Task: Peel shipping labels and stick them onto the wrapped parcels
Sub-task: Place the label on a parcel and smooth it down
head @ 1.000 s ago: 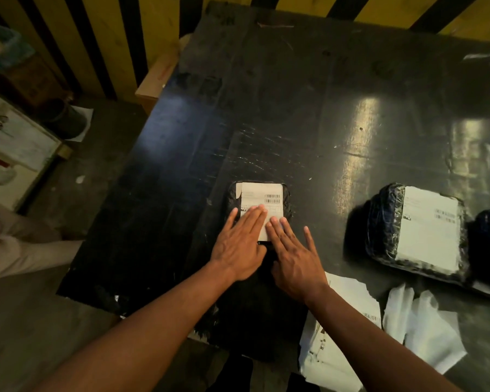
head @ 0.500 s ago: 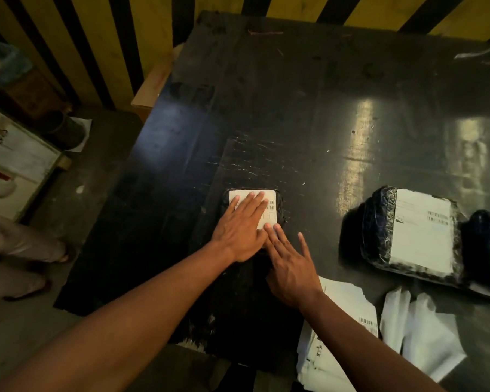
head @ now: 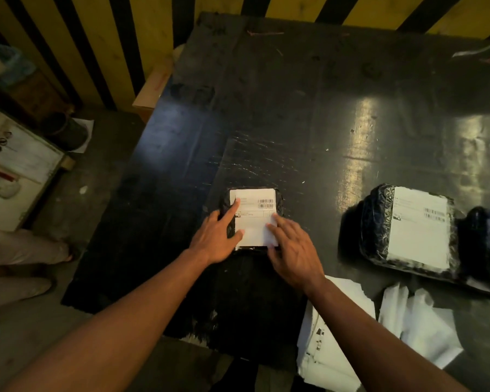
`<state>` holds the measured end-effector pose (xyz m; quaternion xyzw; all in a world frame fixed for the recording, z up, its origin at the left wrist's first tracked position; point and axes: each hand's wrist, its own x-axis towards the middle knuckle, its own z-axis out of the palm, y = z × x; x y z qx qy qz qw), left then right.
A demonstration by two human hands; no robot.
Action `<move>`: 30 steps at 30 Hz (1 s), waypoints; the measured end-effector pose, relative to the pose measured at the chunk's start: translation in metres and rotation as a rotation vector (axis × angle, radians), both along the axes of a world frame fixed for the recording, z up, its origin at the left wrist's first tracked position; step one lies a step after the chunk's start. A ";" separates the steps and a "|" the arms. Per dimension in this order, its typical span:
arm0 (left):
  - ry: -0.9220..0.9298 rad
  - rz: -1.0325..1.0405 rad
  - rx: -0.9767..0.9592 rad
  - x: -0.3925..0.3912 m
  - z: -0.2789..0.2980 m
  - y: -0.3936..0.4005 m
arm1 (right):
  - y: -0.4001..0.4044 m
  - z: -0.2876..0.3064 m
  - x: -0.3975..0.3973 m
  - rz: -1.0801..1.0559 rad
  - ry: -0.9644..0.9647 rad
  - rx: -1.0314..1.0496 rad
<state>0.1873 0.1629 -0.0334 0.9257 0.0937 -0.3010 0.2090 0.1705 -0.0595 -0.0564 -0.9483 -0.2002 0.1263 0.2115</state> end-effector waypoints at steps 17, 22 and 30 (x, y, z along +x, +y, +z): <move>-0.149 0.116 -0.098 -0.016 0.014 -0.010 | -0.002 0.011 0.028 -0.177 0.368 0.121; -0.182 0.058 -0.109 -0.040 0.042 -0.040 | -0.030 0.039 -0.008 -0.277 0.247 0.197; -0.296 0.004 -0.246 -0.042 0.069 -0.144 | -0.129 0.079 -0.037 -0.485 0.045 0.293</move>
